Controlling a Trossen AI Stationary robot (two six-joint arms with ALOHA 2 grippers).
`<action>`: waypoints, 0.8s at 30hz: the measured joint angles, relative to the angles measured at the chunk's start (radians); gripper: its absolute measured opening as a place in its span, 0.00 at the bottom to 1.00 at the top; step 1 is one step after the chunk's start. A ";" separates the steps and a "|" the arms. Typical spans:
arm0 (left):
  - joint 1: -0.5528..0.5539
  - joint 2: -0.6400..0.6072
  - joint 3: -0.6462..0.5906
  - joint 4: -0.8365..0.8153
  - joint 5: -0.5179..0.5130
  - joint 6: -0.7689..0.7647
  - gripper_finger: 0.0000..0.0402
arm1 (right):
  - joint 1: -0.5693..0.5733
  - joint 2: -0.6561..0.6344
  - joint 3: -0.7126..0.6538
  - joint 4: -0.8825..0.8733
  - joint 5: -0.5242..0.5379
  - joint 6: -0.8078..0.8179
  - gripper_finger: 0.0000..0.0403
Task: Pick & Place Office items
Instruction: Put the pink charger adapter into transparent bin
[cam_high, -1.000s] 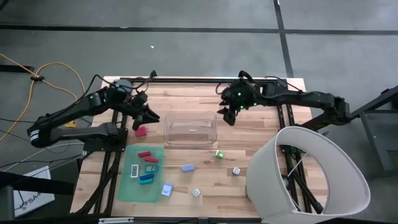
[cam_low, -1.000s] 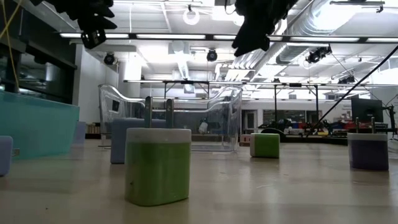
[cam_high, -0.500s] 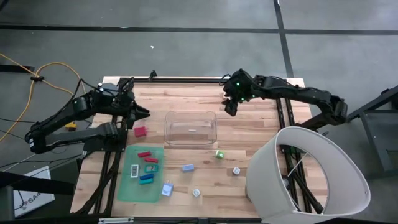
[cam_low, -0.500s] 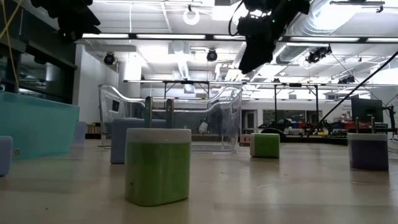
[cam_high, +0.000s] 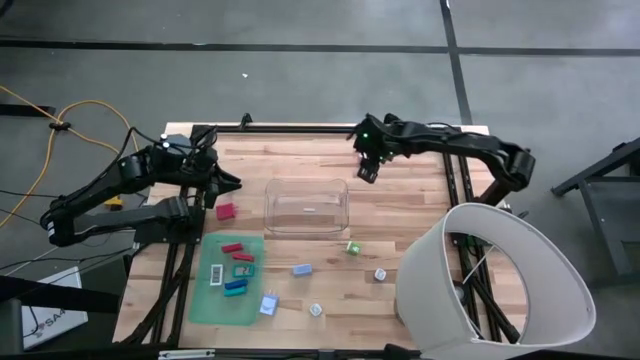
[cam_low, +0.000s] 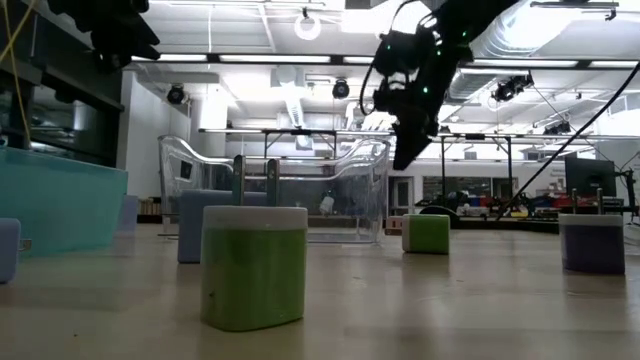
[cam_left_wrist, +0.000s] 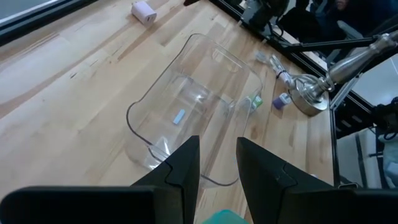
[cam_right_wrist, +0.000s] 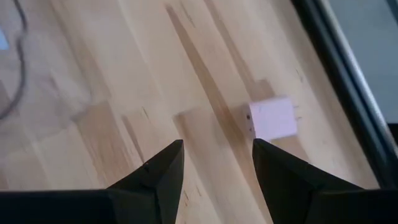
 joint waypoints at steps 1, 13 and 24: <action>0.000 0.000 0.000 0.000 0.000 0.000 0.25 | -0.003 0.011 0.000 -0.001 0.005 -0.007 0.44; 0.000 -0.017 0.000 -0.002 -0.032 0.001 0.25 | -0.022 0.039 0.001 0.019 0.138 0.232 0.44; 0.000 -0.152 0.000 -0.098 -0.095 -0.005 0.25 | -0.031 0.039 0.001 -0.023 0.111 0.265 0.44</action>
